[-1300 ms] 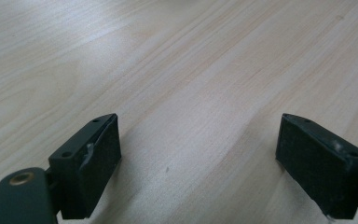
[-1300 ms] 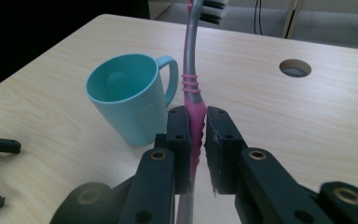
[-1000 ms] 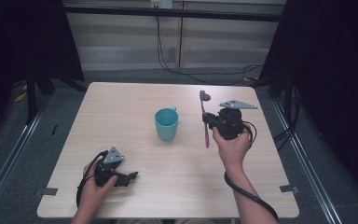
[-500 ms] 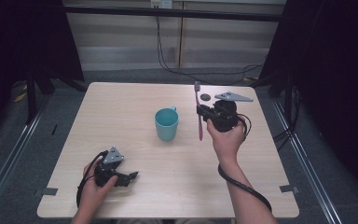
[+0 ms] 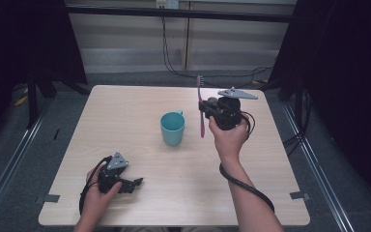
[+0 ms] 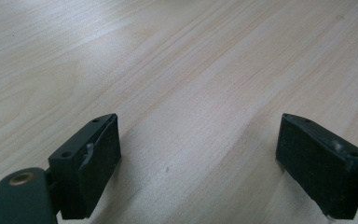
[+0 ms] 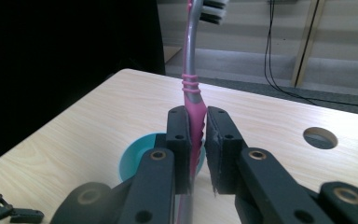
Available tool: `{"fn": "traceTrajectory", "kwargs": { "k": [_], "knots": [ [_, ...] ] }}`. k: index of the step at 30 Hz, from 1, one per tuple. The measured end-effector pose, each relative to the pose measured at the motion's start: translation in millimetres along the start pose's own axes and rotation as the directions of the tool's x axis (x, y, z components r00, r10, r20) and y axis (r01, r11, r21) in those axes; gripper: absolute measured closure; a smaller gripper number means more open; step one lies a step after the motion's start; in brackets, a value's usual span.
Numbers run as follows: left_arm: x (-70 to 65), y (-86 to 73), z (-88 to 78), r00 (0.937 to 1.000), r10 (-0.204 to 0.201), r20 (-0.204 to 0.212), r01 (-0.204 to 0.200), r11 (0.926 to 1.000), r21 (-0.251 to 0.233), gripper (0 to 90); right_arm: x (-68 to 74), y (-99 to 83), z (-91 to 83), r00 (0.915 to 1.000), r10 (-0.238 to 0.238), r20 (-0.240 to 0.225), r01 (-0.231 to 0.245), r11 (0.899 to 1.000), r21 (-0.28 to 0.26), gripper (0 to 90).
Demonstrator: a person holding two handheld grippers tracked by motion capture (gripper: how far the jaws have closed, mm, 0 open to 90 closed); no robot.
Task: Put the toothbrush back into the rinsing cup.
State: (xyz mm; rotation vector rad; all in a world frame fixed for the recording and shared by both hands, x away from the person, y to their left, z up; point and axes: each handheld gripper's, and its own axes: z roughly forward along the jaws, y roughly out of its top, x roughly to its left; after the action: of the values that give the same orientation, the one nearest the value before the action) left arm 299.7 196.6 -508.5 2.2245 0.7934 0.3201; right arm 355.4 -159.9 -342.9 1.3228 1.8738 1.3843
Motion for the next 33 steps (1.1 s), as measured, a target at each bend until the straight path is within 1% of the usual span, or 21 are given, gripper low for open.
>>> {"fn": "traceTrajectory", "kwargs": {
  "k": [1, 8, 9, 14, 15, 17, 25, 30, 33],
  "knots": [
    [0.0, 0.0, 0.0, 1.0000, 0.001, 0.000, -0.001, 1.0000, 0.001, 13.5, 0.5, 0.1, 2.3, 1.0000, 0.005, -0.004, -0.005, 1.000, -0.009, 80.9],
    [0.1, 0.0, 0.1, 1.0000, 0.000, 0.002, 0.000, 1.0000, 0.000, 13.5, 1.5, 0.2, 8.3, 0.9998, 0.012, -0.014, -0.012, 1.000, -0.022, 80.9],
    [0.2, 0.0, 0.0, 1.0000, 0.002, 0.002, -0.002, 1.0000, 0.001, 13.5, 1.1, 0.5, 10.1, 0.9997, 0.018, -0.019, -0.018, 0.999, -0.031, 80.9],
    [0.0, 0.0, 0.1, 1.0000, 0.001, 0.001, -0.001, 1.0000, 0.000, 13.4, 1.9, 1.5, 13.8, 0.9996, 0.023, -0.018, -0.024, 0.999, -0.034, 80.9],
    [-0.5, -0.1, 0.4, 1.0000, -0.007, 0.000, 0.007, 1.0000, -0.006, 13.4, 2.1, 2.1, 15.4, 0.9997, 0.021, -0.016, -0.021, 0.999, -0.035, 80.9],
    [-0.6, -0.1, 0.5, 1.0000, -0.009, 0.000, 0.009, 0.9999, -0.007, 13.5, 1.9, 2.3, 16.6, 0.9995, 0.025, -0.018, -0.026, 0.999, -0.043, 80.9],
    [-0.6, -0.1, 0.5, 1.0000, -0.008, -0.001, 0.008, 0.9999, -0.008, 13.4, 1.4, 2.3, 22.2, 0.9987, 0.043, -0.026, -0.045, 0.998, -0.048, 80.9],
    [-0.5, -0.1, 0.5, 1.0000, -0.008, 0.000, 0.008, 0.9999, -0.007, 13.4, 3.4, 4.1, 26.5, 0.9993, 0.031, -0.023, -0.032, 0.998, -0.051, 80.9],
    [-0.8, -0.2, 0.6, 0.9999, -0.012, 0.002, 0.012, 0.9999, -0.007, 13.4, 5.0, 6.7, 29.2, 0.9992, 0.032, -0.025, -0.033, 0.998, -0.053, 80.9]
  ]
}}
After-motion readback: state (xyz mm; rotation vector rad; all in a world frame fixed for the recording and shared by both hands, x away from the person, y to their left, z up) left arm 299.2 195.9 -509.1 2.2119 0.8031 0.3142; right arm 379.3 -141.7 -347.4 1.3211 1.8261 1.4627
